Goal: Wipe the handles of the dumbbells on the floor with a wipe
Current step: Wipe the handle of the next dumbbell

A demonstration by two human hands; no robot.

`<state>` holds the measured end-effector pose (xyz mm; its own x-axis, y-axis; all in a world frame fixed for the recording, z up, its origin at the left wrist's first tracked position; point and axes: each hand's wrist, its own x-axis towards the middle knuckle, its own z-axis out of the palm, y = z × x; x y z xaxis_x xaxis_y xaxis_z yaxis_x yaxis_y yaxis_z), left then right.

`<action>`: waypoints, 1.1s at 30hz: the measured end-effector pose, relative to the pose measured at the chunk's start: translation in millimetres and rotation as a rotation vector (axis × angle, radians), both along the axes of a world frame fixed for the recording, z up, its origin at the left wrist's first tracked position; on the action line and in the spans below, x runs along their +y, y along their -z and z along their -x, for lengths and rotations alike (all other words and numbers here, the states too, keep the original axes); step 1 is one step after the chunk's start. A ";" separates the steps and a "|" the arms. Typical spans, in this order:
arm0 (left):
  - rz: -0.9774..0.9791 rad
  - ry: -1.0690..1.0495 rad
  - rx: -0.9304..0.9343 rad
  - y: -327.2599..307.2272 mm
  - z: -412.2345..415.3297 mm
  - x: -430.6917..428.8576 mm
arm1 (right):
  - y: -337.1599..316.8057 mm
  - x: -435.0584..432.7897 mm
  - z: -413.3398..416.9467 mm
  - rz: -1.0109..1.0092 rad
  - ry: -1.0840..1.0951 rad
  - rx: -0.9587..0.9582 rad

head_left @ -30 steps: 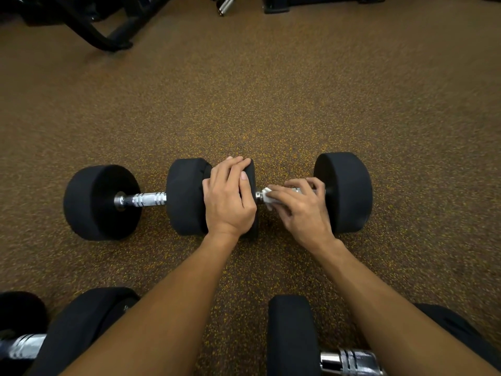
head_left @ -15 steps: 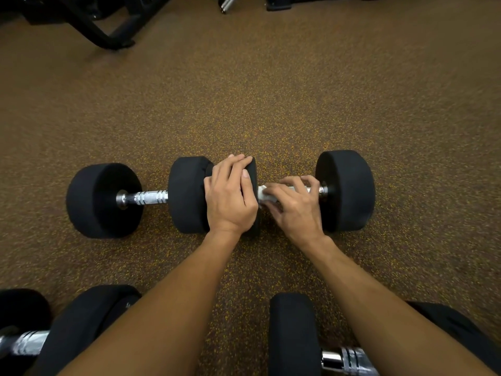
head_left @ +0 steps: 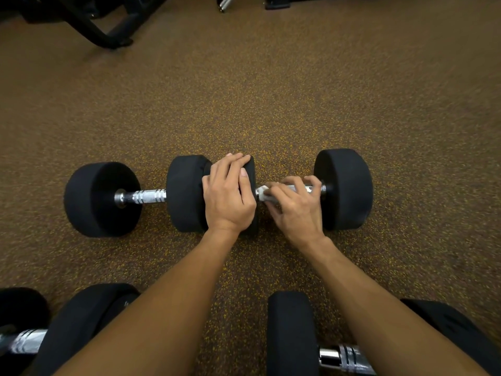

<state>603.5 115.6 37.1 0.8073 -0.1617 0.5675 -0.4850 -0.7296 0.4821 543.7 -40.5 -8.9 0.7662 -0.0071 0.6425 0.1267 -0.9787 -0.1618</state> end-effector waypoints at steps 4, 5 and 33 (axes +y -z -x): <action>-0.001 -0.002 -0.007 2.2 0.4 -0.5 | -3.5 1.6 -3.0 -0.067 0.010 -0.004; 0.000 -0.003 -0.012 2.5 0.1 -0.4 | -4.0 3.9 -5.0 -0.086 -0.014 0.003; 0.007 0.002 -0.003 1.8 0.7 0.2 | -23.8 -5.2 -22.1 -0.201 -0.032 0.377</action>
